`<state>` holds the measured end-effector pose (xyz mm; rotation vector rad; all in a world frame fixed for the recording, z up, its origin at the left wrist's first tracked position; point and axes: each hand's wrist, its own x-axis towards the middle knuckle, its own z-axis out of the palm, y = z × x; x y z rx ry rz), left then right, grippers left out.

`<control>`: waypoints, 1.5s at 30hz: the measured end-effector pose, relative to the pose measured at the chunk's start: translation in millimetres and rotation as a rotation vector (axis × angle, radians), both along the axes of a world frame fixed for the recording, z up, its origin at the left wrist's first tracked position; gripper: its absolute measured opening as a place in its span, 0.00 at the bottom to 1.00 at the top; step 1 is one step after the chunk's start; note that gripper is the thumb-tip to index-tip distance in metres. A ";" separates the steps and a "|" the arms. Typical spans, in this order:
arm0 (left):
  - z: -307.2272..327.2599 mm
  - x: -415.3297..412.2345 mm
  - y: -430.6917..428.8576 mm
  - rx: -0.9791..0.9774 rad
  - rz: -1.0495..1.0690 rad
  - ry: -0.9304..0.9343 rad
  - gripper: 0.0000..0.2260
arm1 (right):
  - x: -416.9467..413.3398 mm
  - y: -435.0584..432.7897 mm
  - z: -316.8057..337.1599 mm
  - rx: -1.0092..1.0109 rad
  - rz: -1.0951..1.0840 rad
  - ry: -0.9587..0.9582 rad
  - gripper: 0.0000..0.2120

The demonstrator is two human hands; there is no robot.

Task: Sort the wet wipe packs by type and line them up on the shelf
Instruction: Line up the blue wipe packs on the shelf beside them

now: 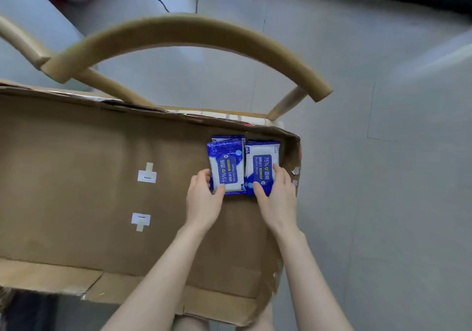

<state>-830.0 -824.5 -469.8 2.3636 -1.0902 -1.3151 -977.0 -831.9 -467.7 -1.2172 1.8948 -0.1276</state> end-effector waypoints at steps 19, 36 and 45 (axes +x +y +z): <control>-62.2 -19.9 3.3 -0.138 0.402 0.057 0.08 | -5.9 -11.9 -70.9 -0.143 -0.248 0.009 0.22; 138.0 58.2 138.7 -0.306 0.827 0.522 0.15 | 57.5 49.9 129.8 0.205 0.004 -0.754 0.09; 231.4 128.9 271.6 -0.568 1.270 0.357 0.07 | 163.8 138.1 220.6 0.207 0.356 -0.789 0.16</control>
